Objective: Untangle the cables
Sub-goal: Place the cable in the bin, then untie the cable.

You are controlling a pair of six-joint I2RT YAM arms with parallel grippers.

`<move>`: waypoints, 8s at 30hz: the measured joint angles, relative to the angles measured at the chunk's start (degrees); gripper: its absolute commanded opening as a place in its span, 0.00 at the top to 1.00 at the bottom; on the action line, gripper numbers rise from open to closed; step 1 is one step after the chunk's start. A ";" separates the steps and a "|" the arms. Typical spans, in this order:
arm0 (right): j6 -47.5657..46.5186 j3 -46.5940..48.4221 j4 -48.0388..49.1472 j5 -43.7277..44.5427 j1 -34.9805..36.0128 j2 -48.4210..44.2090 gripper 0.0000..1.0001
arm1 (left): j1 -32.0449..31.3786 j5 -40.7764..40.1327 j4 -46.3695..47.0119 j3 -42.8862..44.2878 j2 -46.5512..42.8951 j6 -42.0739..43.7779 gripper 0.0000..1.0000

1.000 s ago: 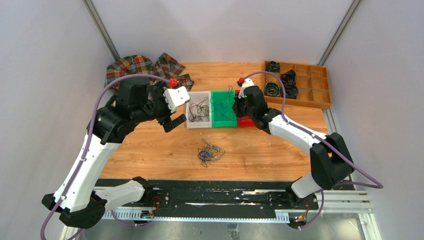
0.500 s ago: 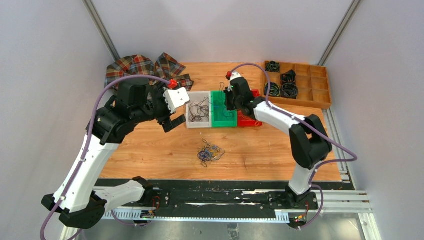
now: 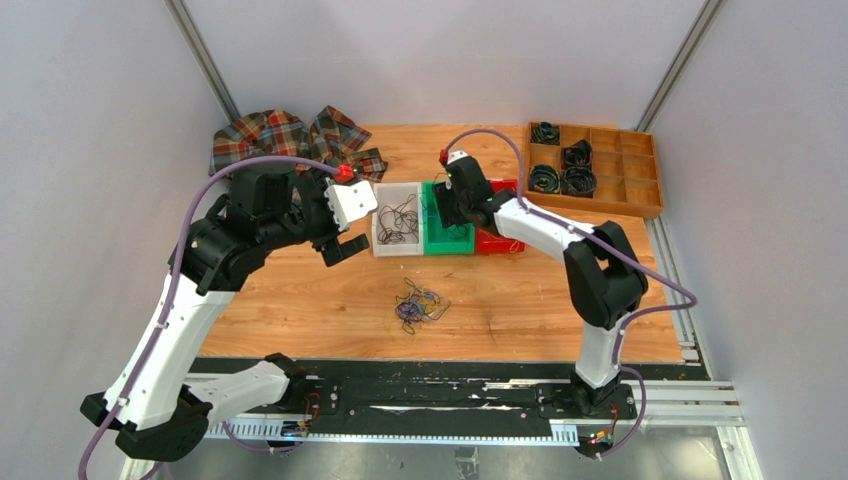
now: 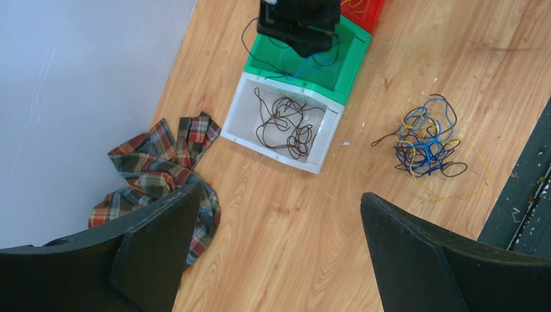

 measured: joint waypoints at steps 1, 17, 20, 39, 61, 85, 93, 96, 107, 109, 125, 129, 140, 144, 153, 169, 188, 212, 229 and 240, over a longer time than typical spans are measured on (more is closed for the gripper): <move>-0.31 0.00 -0.24 0.33 0.00 -1.27 0.43 | 0.00 -0.02 0.00 -0.09 0.02 0.07 0.01; -4.94 14.58 0.24 2.32 -1.22 4.92 0.48 | 0.02 -0.50 -0.39 -0.13 1.42 0.15 0.00; -6.67 17.68 0.66 1.66 -2.34 9.66 0.53 | 0.00 -0.50 -0.39 -0.22 1.42 0.13 0.00; -13.88 13.03 8.04 -2.58 -3.28 11.10 0.94 | 0.00 -0.33 -0.44 -0.85 1.16 0.42 0.00; -22.32 21.77 2.80 -25.79 -10.75 10.19 0.35 | 0.02 0.09 -0.72 -1.09 0.42 1.25 0.00; -22.67 18.84 2.71 -40.65 -13.84 15.32 0.99 | 0.02 0.52 -1.97 -1.05 0.74 1.22 0.00; -21.16 10.97 6.93 -38.73 -13.75 9.64 0.99 | 0.02 0.52 -2.08 -1.05 0.74 1.22 0.00; -21.42 10.73 7.08 -36.39 -13.07 8.83 0.99 | 0.02 0.52 -2.08 -1.05 0.74 1.22 0.00; -23.82 12.79 1.81 -20.39 -6.97 13.90 0.97 | 0.00 0.55 -2.12 -1.05 0.44 1.25 0.00; -23.80 12.87 1.60 -18.23 -6.80 14.34 0.89 | 0.02 0.55 -2.12 -1.05 0.26 1.25 0.00; -24.68 10.60 4.57 -9.38 -6.12 3.23 0.41 | 0.02 -1.16 -3.58 -2.12 -0.35 2.75 0.02; -24.22 9.88 4.85 -8.41 -6.08 -0.17 0.38 | 0.02 -2.21 -4.15 -2.14 -0.09 3.02 0.02; -11.76 -9.73 7.98 -5.92 -5.68 -21.70 0.26 | 0.13 -3.50 -4.33 -8.26 2.84 1.14 0.02; -3.91 -21.84 12.98 -7.02 -5.64 -31.78 0.26 | 0.24 -2.54 -1.64 -14.88 3.63 -0.02 0.01; 2.73 -36.35 15.50 -11.98 -5.14 -36.48 0.38 | 0.37 3.39 9.09 -24.83 8.57 -1.73 0.11; 3.08 -40.89 14.32 -6.38 0.28 -49.55 0.47 | 0.44 14.40 22.49 -31.82 27.06 10.27 0.30; 4.59 -41.07 13.46 -5.07 0.28 -53.20 0.60 | -1.03 16.28 22.08 -30.32 34.10 16.72 0.79; 4.90 -42.40 22.45 -9.75 9.20 -53.72 0.32 | -1.84 11.50 6.12 -7.91 16.22 2.38 0.96; 2.51 -31.17 28.52 -7.08 17.18 -32.98 0.43 | -5.64 16.31 -1.77 3.34 12.94 -4.33 0.99; 3.43 -31.80 29.88 -1.29 17.18 -30.29 0.49 | -5.97 18.03 -3.21 11.52 12.20 -4.79 0.99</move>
